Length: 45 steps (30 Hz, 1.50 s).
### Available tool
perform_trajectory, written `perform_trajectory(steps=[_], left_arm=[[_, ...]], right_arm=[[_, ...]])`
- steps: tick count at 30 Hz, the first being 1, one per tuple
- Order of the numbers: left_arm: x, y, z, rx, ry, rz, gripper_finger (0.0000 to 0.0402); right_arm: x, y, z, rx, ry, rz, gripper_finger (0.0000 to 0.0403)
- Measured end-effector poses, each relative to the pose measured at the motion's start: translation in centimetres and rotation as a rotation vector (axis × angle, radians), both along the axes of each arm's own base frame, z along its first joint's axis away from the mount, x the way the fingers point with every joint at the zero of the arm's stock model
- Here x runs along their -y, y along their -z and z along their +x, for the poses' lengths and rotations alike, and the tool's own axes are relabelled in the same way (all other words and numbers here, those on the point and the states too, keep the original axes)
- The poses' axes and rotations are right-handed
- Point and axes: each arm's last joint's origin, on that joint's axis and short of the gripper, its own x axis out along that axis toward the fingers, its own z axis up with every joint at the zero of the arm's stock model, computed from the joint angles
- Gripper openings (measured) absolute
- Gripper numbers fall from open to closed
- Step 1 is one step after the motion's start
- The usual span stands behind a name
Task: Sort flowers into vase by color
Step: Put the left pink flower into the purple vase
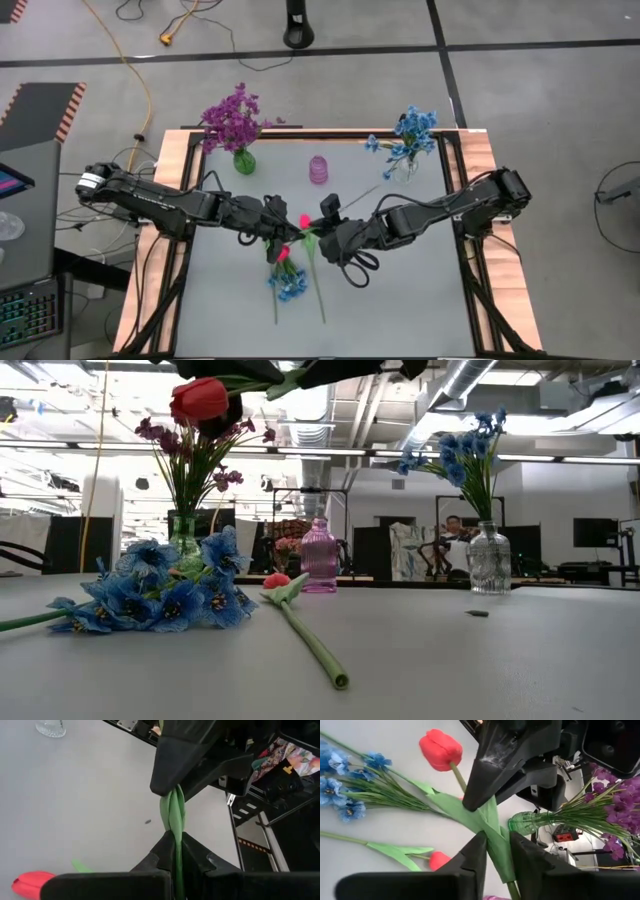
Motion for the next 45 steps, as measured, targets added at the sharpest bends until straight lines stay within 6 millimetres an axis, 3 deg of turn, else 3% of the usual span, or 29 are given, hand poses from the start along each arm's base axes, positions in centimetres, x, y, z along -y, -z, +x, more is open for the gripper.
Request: perform_trajectory(steps=[6,11,22,27,37,45], left_arm=[[0.0,0.0,0.0,0.007,0.000,0.008,0.0008],[0.0,-0.1,0.0,0.018,0.044,0.060,0.0021],[0.1,-0.5,-0.2,0.070,0.156,0.285,0.0138],[0.0,-1.2,-0.7,0.104,0.187,0.363,0.0164],[-0.7,-4.2,-3.9,0.200,0.141,0.434,0.0167],[-0.1,-5.7,-6.9,0.228,0.141,0.446,0.0167]], right_arm=[[0.0,0.1,-0.1,-0.016,-0.004,-0.010,0.0062],[0.0,0.1,-0.1,-0.015,-0.006,-0.007,0.0051],[0.0,0.0,-0.1,0.026,0.058,0.098,0.0048],[-0.2,0.0,-0.2,0.048,0.098,0.179,0.0048],[-1.0,0.6,-1.0,0.015,0.183,0.320,0.0048],[-0.5,-1.1,-3.0,0.030,0.234,0.419,0.0048]])
